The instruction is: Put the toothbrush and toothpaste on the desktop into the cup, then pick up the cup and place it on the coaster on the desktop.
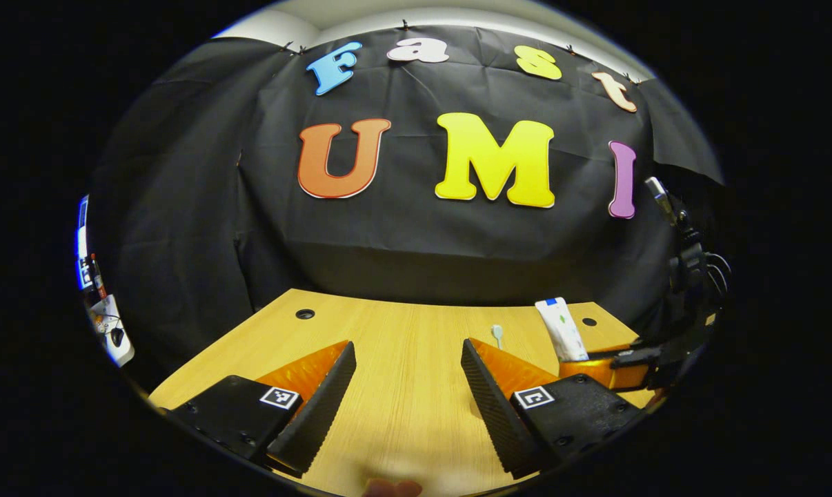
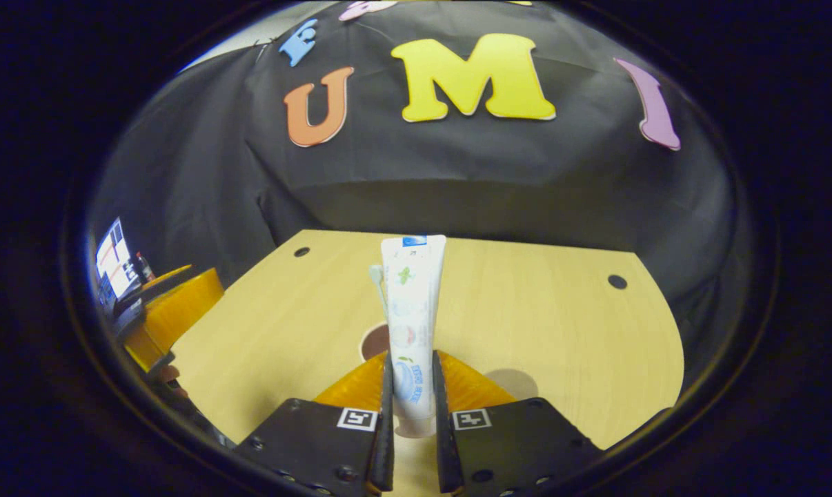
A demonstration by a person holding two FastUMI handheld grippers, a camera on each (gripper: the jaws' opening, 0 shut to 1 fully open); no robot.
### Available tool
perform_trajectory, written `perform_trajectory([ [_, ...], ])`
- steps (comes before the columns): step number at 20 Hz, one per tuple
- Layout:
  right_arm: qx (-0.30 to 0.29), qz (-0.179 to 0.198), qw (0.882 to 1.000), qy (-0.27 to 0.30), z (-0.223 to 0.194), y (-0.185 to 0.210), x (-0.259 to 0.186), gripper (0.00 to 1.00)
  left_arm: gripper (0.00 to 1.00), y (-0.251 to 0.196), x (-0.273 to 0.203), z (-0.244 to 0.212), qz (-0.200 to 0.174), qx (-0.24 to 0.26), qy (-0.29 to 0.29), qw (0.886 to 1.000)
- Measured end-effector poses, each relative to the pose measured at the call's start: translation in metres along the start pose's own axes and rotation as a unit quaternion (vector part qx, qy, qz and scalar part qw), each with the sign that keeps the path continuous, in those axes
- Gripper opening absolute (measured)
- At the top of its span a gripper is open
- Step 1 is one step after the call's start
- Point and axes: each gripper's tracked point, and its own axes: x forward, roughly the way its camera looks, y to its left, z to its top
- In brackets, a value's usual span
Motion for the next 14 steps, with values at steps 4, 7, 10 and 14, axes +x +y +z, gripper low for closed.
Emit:
perform_trajectory([
  [4,-0.007,-0.008,0.999,-0.037,0.032,0.011,0.037,0.25,0.97,0.014,-0.019,-0.003,0.016,-0.007,0.009,1.0],
  [7,-0.009,-0.006,0.999,-0.04,0.031,0.017,0.051,0.25,0.97,0.018,-0.027,-0.01,0.02,-0.02,0.024,0.999],
  [10,-0.012,-0.004,0.999,-0.042,0.034,0.026,0.07,0.26,0.97,0.018,-0.033,-0.015,0.017,-0.022,0.034,0.999],
  [14,-0.024,-0.008,0.999,-0.042,0.031,0.029,0.079,0.28,0.97,0.017,-0.033,-0.017,0.012,-0.014,0.038,0.999],
])
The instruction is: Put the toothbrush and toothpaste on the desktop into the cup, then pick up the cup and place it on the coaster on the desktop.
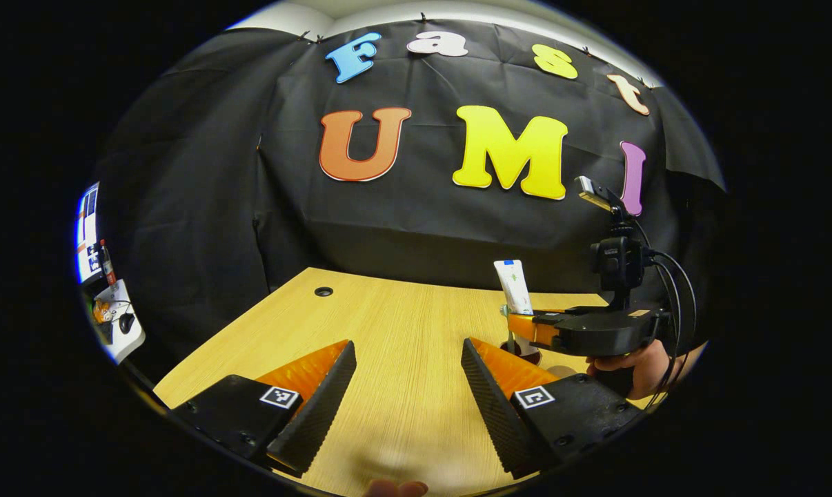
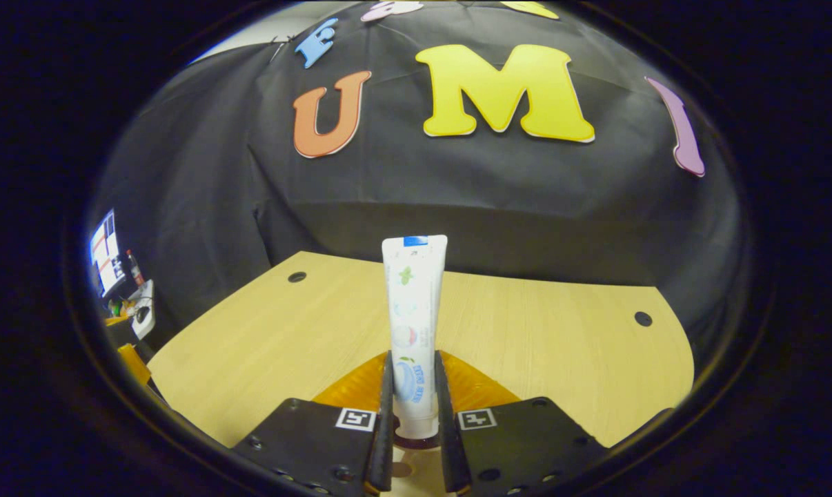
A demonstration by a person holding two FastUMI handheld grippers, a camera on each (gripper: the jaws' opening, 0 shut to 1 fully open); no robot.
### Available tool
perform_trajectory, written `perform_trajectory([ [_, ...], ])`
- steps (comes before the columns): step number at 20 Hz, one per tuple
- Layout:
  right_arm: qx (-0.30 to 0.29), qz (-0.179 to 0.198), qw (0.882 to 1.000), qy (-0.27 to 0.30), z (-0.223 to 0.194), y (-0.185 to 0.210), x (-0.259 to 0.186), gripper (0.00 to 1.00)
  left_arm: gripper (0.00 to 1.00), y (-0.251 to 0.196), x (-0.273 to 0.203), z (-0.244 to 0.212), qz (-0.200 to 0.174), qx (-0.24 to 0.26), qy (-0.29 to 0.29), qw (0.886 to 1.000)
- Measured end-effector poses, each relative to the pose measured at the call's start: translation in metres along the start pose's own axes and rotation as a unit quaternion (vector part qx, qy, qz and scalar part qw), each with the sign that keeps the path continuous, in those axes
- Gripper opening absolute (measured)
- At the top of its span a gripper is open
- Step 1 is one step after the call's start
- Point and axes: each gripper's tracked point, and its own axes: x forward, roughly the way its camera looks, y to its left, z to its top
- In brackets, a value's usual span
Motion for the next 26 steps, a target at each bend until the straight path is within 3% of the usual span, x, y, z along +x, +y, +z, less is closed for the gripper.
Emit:
perform_trajectory([
  [5,-0.004,0.003,1.0,-0.003,0.003,-0.004,-0.005,0.37,0.97,0.004,0.004,-0.002,0.001,-0.002,0.003,1.0],
  [8,-0.003,0.011,1.0,-0.015,0.009,-0.006,-0.017,0.37,0.97,0.001,0.009,-0.003,-0.001,-0.005,0.006,1.0],
  [9,-0.004,0.013,1.0,-0.019,0.01,-0.008,-0.025,0.41,0.97,-0.001,0.01,-0.003,-0.004,-0.005,0.006,1.0],
  [10,-0.005,0.012,1.0,-0.023,0.01,-0.009,-0.034,0.58,0.97,-0.005,0.012,-0.003,-0.007,-0.005,0.006,1.0],
  [12,0.003,0.009,0.999,-0.033,0.014,-0.014,-0.049,0.79,0.97,-0.012,0.015,-0.004,-0.012,-0.006,0.011,1.0],
  [13,0.007,0.005,0.999,-0.039,0.018,-0.018,-0.056,0.82,0.97,-0.016,0.016,-0.005,-0.016,-0.007,0.013,1.0],
  [19,0.004,-0.029,0.997,-0.069,0.025,-0.048,-0.112,0.84,0.97,-0.049,0.021,-0.002,-0.042,-0.009,0.012,0.999],
  [26,-0.006,-0.084,0.995,-0.049,-0.013,-0.111,-0.187,0.86,0.97,-0.106,0.018,-0.025,-0.083,-0.024,0.079,0.993],
])
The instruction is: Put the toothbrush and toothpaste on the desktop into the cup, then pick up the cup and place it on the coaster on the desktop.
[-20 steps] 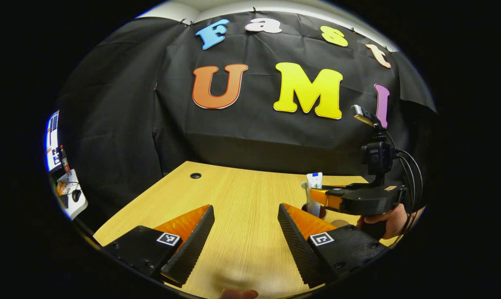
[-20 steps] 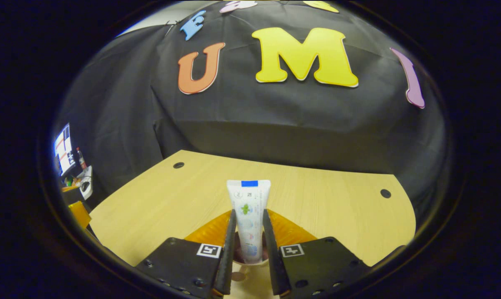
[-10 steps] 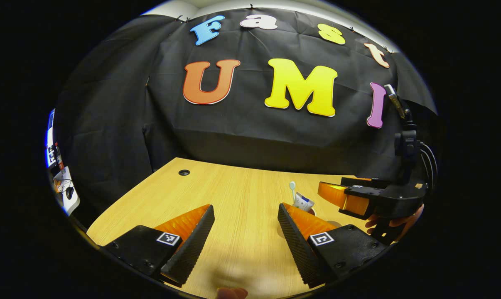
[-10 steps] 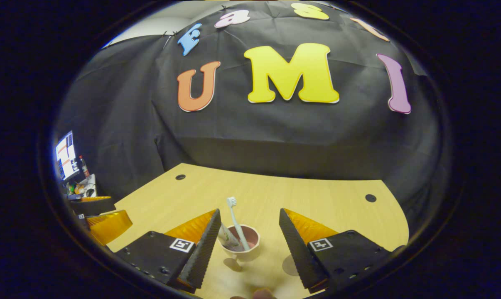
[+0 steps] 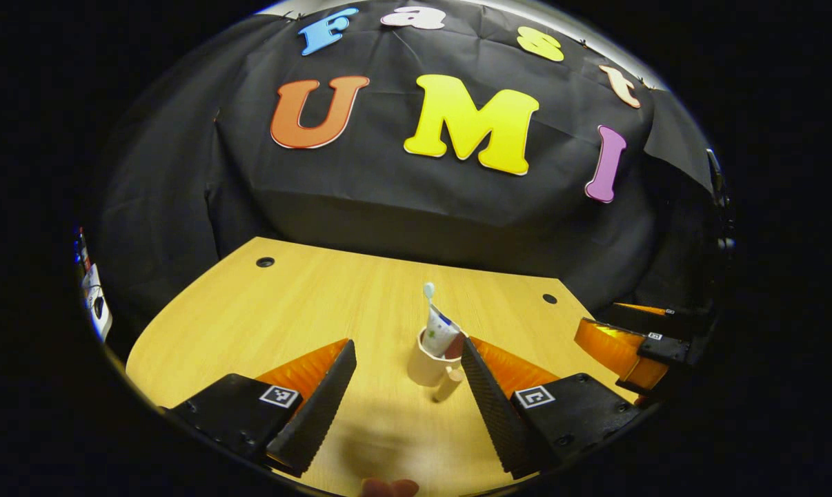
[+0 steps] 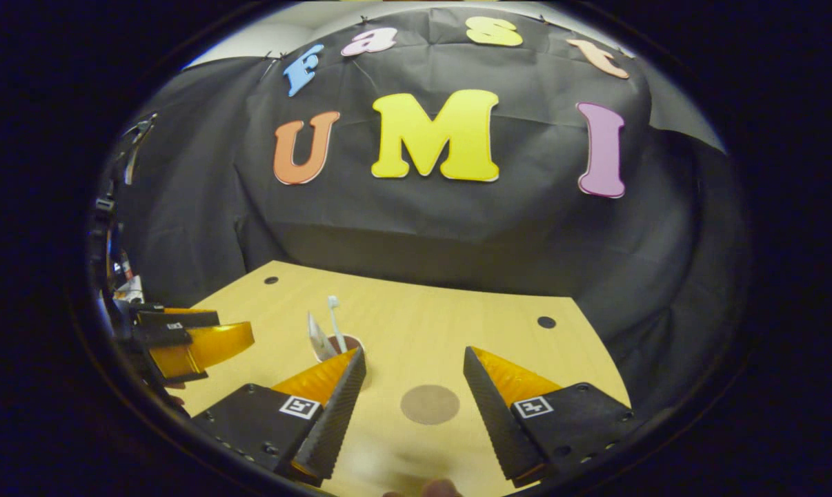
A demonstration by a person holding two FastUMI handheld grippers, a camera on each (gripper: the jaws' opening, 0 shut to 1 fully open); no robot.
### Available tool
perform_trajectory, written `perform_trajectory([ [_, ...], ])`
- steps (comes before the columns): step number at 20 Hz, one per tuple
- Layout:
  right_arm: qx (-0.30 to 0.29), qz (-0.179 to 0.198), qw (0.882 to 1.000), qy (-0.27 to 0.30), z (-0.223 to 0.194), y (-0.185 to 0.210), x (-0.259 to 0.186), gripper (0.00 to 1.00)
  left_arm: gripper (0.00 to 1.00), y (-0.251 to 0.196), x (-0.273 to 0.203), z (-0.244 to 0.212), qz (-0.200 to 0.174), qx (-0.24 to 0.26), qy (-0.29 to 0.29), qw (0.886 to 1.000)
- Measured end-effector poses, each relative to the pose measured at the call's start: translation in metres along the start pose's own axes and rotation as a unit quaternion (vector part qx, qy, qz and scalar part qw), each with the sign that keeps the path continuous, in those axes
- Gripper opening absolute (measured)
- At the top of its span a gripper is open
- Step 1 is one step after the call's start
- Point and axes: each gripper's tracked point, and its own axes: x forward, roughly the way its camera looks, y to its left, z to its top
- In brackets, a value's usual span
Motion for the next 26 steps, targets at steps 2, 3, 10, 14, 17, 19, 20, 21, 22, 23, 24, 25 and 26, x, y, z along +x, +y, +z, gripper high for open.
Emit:
perform_trajectory([
  [2,-0.004,-0.015,1.0,0.004,-0.01,-0.019,-0.017,0.87,0.97,-0.014,0.007,-0.006,-0.006,0.006,0.015,1.0],
  [3,-0.007,-0.022,1.0,0.007,-0.015,-0.028,-0.025,0.87,0.98,-0.019,0.012,-0.01,-0.006,0.01,0.025,1.0],
  [10,0.016,-0.069,0.997,0.019,-0.033,-0.089,-0.053,0.87,0.98,-0.031,0.06,-0.064,0.021,-0.003,0.149,0.989],
  [14,0.034,-0.085,0.995,0.028,-0.041,-0.111,-0.06,0.87,0.98,-0.031,0.08,-0.093,0.035,-0.001,0.238,0.971],
  [17,0.042,-0.092,0.994,0.031,-0.042,-0.122,-0.062,0.87,0.95,-0.034,0.086,-0.112,0.04,0.002,0.288,0.957],
  [19,0.045,-0.096,0.994,0.031,-0.043,-0.128,-0.063,0.87,0.89,-0.036,0.087,-0.114,0.044,0.017,0.297,0.954],
  [20,0.047,-0.097,0.994,0.033,-0.045,-0.13,-0.064,0.87,0.89,-0.037,0.088,-0.113,0.045,0.027,0.3,0.953],
  [21,0.049,-0.098,0.993,0.035,-0.046,-0.132,-0.063,0.87,0.8,-0.037,0.088,-0.113,0.049,0.037,0.304,0.951],
  [22,0.052,-0.098,0.993,0.038,-0.049,-0.133,-0.063,0.87,0.71,-0.035,0.087,-0.114,0.058,0.047,0.312,0.947],
  [23,0.055,-0.099,0.993,0.04,-0.049,-0.134,-0.063,0.87,0.65,-0.034,0.085,-0.116,0.063,0.052,0.323,0.943],
  [24,0.057,-0.1,0.992,0.042,-0.05,-0.135,-0.063,0.87,0.58,-0.035,0.081,-0.117,0.065,0.054,0.333,0.939],
  [25,0.059,-0.101,0.992,0.042,-0.05,-0.135,-0.063,0.87,0.61,-0.036,0.078,-0.118,0.065,0.053,0.34,0.937],
  [26,0.06,-0.103,0.992,0.041,-0.05,-0.136,-0.064,0.87,0.45,-0.039,0.075,-0.119,0.065,0.051,0.346,0.935],
])
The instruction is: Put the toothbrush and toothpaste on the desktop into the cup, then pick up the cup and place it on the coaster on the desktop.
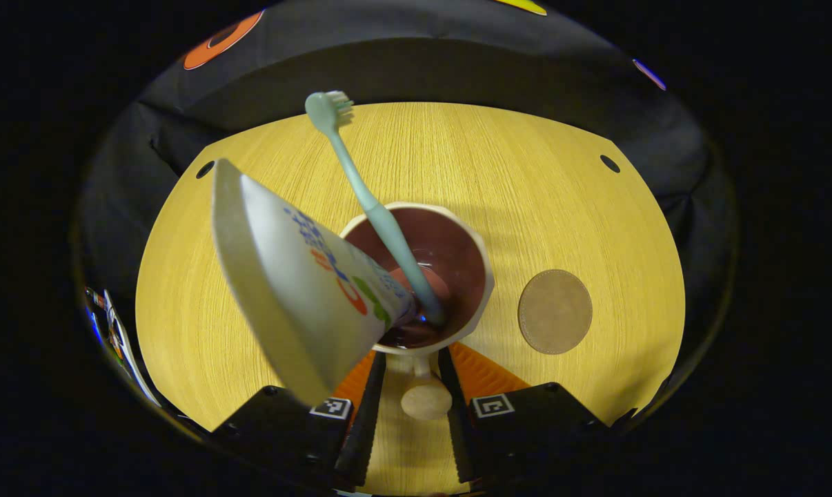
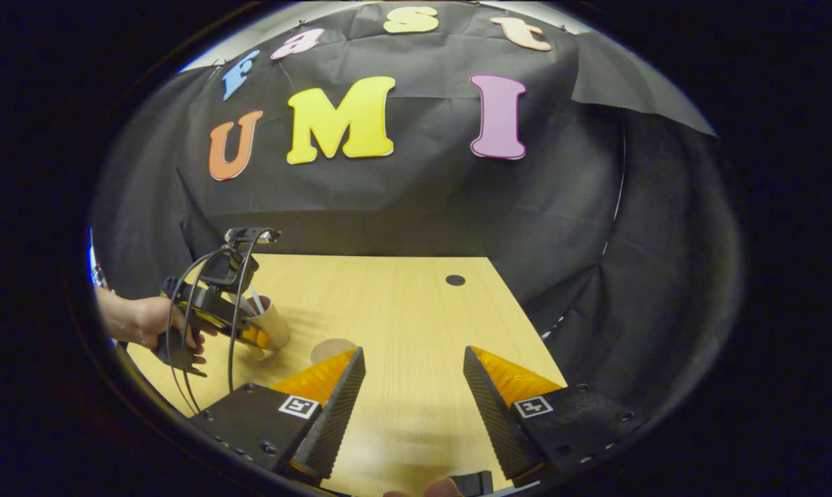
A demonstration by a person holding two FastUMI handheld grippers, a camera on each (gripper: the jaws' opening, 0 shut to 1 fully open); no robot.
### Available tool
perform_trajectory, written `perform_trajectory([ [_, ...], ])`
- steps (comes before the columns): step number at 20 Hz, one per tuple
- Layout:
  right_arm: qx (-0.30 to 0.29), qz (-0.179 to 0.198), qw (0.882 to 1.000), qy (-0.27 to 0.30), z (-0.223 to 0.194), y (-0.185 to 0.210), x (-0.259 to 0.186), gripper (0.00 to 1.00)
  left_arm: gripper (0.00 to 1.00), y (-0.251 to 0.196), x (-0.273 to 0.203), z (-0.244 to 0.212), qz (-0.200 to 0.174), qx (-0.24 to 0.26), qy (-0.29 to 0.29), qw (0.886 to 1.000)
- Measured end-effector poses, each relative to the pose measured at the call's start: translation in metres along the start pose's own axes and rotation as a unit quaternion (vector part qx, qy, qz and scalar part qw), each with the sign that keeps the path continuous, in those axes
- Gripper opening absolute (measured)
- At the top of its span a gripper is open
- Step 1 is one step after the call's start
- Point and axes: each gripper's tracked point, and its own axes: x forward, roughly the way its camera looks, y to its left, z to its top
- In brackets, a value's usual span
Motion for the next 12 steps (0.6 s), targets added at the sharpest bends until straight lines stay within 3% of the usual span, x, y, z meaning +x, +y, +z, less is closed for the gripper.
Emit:
perform_trajectory([
  [1,0.001,-0.001,1.0,0.0,0.0,-0.001,-0.001,0.87,0.44,-0.001,-0.005,-0.003,0.003,0.0,0.007,1.0],
  [2,0.001,-0.002,1.0,0.001,0.0,-0.001,-0.001,0.87,0.32,-0.003,-0.008,-0.002,0.003,0.005,0.007,1.0],
  [3,0.002,-0.001,1.0,0.002,-0.001,-0.001,-0.002,0.87,0.35,-0.005,-0.012,-0.001,0.004,0.01,0.007,1.0],
  [4,0.003,-0.001,1.0,0.004,-0.003,0.0,-0.002,0.87,0.3,-0.008,-0.017,-0.001,0.003,0.012,0.006,1.0],
  [12,0.004,-0.009,1.0,0.009,-0.01,-0.005,-0.011,0.87,0.25,-0.035,-0.073,0.007,0.006,-0.007,-0.024,1.0],
])
